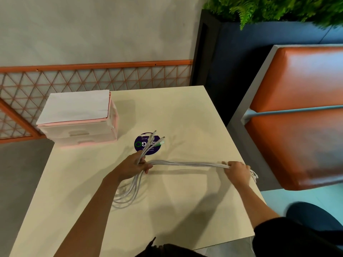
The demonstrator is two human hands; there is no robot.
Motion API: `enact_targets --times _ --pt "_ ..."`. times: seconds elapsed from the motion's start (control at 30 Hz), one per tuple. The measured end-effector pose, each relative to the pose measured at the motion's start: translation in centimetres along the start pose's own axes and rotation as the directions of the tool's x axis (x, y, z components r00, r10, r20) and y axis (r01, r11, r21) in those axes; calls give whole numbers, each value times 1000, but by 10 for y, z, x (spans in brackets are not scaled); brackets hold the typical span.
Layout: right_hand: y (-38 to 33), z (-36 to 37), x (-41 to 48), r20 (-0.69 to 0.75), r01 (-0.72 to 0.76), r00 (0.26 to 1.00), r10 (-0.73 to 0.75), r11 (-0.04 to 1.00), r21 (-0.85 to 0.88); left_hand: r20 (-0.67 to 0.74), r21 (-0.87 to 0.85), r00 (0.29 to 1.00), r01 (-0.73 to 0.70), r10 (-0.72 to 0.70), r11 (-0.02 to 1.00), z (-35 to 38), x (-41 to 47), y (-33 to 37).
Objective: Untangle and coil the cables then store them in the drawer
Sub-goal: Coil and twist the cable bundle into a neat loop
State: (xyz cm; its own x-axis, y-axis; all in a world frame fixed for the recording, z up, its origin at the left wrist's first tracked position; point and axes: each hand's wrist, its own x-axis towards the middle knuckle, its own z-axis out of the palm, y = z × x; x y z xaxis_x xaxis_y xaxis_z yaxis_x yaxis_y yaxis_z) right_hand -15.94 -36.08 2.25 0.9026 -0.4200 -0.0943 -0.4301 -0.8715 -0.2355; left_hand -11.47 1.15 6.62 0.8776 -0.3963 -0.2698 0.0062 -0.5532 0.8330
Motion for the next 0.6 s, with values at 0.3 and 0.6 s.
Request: enact_targets --times 0.3,0.6 --pt "19 -5 34 163 -96 984 73 986 137 -77 12 997 23 -22 1000 -7 4 -10" --pt "56 10 41 118 -127 984 131 991 -34 39 2 999 21 -21 1000 21 1 8"
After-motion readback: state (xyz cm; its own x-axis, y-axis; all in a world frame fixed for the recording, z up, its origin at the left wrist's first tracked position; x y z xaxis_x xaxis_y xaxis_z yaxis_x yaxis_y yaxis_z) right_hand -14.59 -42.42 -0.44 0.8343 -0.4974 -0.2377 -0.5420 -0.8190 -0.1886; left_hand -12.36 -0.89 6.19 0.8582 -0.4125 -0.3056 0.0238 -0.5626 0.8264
